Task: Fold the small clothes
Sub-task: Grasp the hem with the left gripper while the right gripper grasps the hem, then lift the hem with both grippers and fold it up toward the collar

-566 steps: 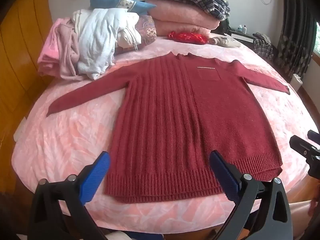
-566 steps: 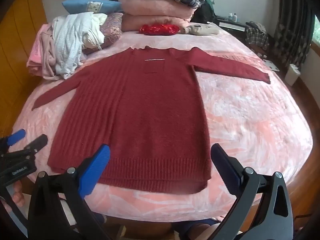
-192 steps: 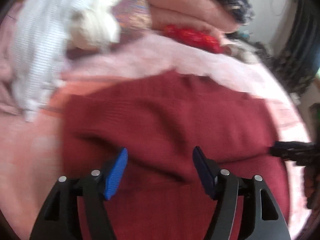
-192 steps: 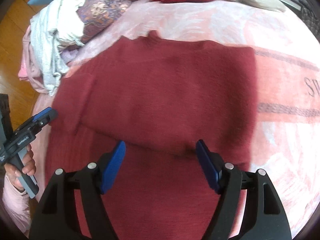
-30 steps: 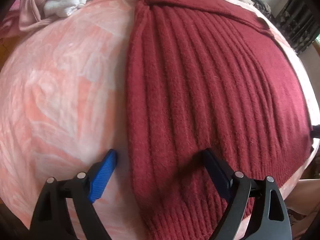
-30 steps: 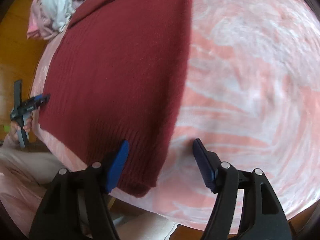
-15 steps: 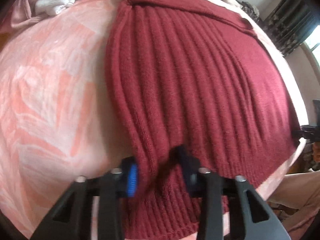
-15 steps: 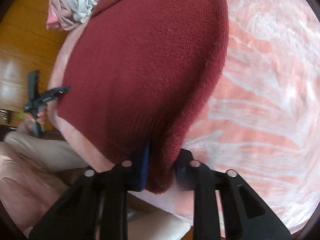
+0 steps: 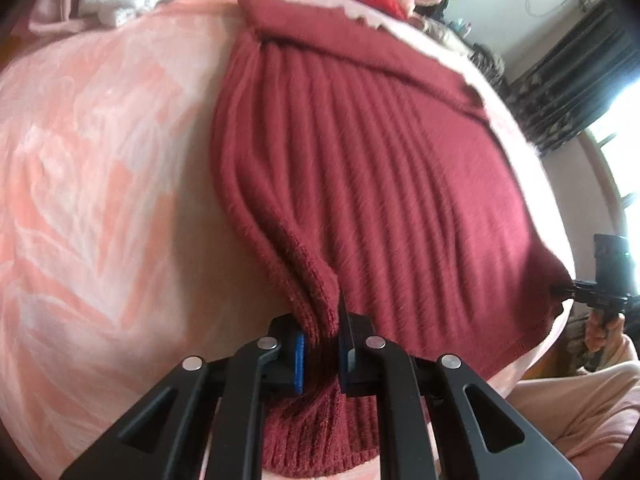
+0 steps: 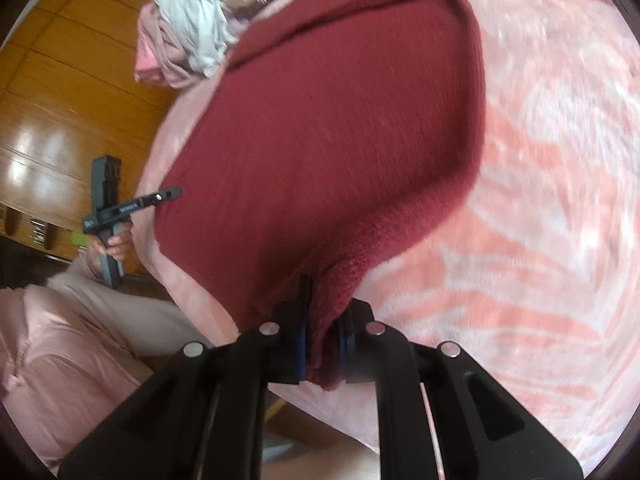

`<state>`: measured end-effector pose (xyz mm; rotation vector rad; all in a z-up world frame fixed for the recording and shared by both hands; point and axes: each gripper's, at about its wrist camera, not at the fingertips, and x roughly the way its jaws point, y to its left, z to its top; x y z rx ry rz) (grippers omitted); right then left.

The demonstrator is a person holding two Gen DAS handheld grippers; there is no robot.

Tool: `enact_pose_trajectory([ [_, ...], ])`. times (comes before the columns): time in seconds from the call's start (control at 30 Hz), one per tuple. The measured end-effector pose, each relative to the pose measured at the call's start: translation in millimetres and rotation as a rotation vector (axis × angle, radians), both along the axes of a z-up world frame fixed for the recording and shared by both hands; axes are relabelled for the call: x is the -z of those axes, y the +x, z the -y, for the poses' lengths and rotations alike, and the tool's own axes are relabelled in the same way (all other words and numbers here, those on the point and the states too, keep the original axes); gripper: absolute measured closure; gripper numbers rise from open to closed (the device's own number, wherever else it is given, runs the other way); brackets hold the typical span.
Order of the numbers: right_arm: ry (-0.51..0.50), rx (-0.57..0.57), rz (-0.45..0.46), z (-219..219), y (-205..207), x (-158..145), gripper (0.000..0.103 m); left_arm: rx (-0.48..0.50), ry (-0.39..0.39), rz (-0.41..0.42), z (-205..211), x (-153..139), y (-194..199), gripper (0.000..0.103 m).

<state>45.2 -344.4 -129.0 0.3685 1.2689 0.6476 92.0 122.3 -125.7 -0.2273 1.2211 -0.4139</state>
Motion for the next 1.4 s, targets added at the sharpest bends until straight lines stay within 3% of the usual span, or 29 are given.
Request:
enact_pose_trajectory([
  [0.13,-0.001,0.017,0.044,1.0,17.3,-15.9,0.093,-0.004,-0.034,0.059,-0.8,-21.3,9.0,0.091],
  [0.37,-0.005,0.097,0.055,7.4,70.3,-25.7,0.094,-0.067,-0.071,0.153,5.4,-45.4,61.1,0.091],
  [0.6,-0.031,0.201,0.002,16.2,138.9,-7.7,0.097,-0.144,-0.033,0.125,13.4,-23.0,124.6,0.091],
  [0.8,-0.062,0.290,-0.078,30.1,182.0,20.7,0.096,-0.206,-0.016,0.048,9.7,7.2,160.1,0.090],
  [1.03,0.015,0.380,-0.138,50.0,191.4,23.5,0.077,-0.268,-0.091,-0.026,-7.2,7.2,168.3,0.084],
  [1.1,0.017,0.412,-0.104,59.8,186.7,11.0,0.052,-0.287,-0.097,-0.019,-13.7,1.3,164.8,0.082],
  [1.13,0.009,0.420,-0.091,62.6,184.9,6.6,0.048,-0.294,-0.096,-0.014,-17.6,-2.1,162.0,0.082],
  [1.2,-0.030,0.424,-0.031,70.1,180.9,-9.0,0.049,-0.305,-0.106,-0.029,-23.7,-5.1,160.0,0.082],
  [1.3,-0.053,0.382,-0.015,65.5,180.9,-14.7,0.049,-0.365,-0.106,-0.015,-36.3,-15.2,157.5,0.081],
  [1.4,-0.082,0.298,-0.002,50.0,180.0,-15.9,0.049,-0.490,-0.091,0.067,-59.8,-31.0,154.3,0.067],
])
